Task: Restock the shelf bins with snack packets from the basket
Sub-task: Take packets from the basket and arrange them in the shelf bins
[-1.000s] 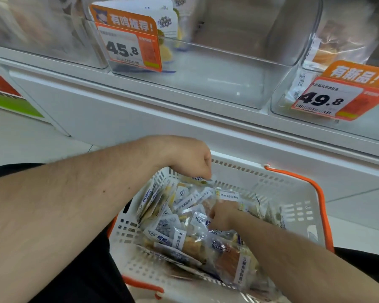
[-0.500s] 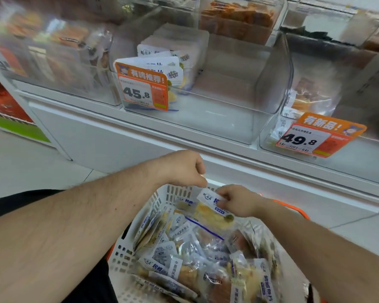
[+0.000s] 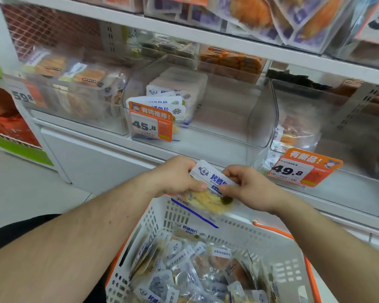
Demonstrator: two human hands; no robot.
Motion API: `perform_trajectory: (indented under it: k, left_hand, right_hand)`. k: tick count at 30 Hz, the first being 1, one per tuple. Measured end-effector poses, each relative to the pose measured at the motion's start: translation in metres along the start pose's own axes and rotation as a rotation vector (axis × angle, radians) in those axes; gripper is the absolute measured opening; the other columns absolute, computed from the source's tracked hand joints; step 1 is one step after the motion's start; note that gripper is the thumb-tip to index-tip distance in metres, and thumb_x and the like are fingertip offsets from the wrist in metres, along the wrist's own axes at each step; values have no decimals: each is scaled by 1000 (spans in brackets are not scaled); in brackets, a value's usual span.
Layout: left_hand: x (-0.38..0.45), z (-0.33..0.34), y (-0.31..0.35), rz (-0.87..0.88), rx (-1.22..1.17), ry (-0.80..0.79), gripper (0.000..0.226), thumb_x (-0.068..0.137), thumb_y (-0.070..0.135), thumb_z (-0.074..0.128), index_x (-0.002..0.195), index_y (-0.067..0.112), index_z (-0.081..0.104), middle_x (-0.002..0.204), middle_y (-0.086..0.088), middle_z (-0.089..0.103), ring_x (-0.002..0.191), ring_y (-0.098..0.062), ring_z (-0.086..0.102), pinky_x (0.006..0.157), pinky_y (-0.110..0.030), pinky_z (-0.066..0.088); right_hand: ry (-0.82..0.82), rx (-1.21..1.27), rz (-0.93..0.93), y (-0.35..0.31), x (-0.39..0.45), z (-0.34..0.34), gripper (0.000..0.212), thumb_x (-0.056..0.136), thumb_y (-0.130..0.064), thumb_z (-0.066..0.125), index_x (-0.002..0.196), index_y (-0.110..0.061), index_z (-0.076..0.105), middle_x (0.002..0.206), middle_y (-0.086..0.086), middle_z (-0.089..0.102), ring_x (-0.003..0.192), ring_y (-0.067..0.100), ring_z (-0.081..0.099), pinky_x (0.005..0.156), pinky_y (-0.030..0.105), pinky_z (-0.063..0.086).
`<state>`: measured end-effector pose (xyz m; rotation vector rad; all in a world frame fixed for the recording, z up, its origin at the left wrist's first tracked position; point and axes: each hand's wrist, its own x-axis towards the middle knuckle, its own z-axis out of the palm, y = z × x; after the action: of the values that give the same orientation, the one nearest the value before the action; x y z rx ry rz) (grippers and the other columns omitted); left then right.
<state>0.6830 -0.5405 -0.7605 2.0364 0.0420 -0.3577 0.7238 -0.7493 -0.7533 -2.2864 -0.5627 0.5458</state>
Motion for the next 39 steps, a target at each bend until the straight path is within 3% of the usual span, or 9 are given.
perform_trajectory:
  k: [6,8,13,17,26,28,34,37,39]
  left_hand:
    - [-9,-37,10,90,-271,163,16,85,4,73,97,14,74,90,1,77,81,-14,73,67,-26,58]
    - [-13,-43,14,123,-344,220,20,85,2,71,92,21,74,88,5,77,78,-8,72,63,-23,55]
    - [-16,-47,17,144,-406,264,22,85,2,71,91,23,74,96,2,77,99,-23,71,93,-47,55]
    - [-16,-47,18,142,-406,278,22,85,3,72,95,22,74,98,1,77,101,-26,70,94,-53,54]
    - [-21,-55,26,158,-448,343,18,86,8,71,102,15,73,96,1,77,85,-16,72,70,-30,58]
    - [-25,-60,30,124,-471,371,10,89,17,69,97,13,74,87,1,76,73,-12,69,59,-24,53]
    - [-30,-72,33,-4,-534,478,16,88,16,60,75,12,68,69,-4,72,66,-18,67,63,-27,44]
    - [-31,-72,34,-22,-516,494,14,86,14,62,75,12,69,70,-5,72,65,-17,65,62,-27,45]
    - [-32,-72,34,-33,-489,500,12,85,15,62,76,12,70,72,-6,72,64,-17,66,61,-27,45]
  right_hand:
    - [188,335,-34,-9,-1,-9,28,84,-14,77,108,-22,66,95,8,75,92,33,69,85,41,56]
    - [210,451,-51,-15,0,-9,30,86,-11,75,111,-23,65,86,14,71,80,32,65,77,40,53]
    - [245,543,-61,-27,6,-8,25,88,-9,71,113,-7,66,77,14,58,65,26,38,59,32,33]
    - [282,643,-73,-44,9,-9,30,88,7,65,113,-10,65,92,11,73,55,5,59,47,11,40]
    - [273,610,-108,-63,17,-21,16,92,-3,64,100,-13,72,63,-4,69,50,16,24,53,31,18]
    - [335,579,-144,-74,18,-32,12,91,-5,66,92,-14,73,63,-2,68,50,17,27,52,30,21]
    - [617,596,-313,-99,28,-59,17,91,-4,67,85,-20,70,68,-11,72,44,-2,51,45,13,38]
    - [578,545,-284,-100,41,-58,14,91,-5,67,93,-18,72,83,-6,75,58,-4,63,54,10,46]
    - [552,516,-212,-97,52,-58,13,91,-9,69,93,-21,74,89,-4,76,79,6,73,71,23,57]
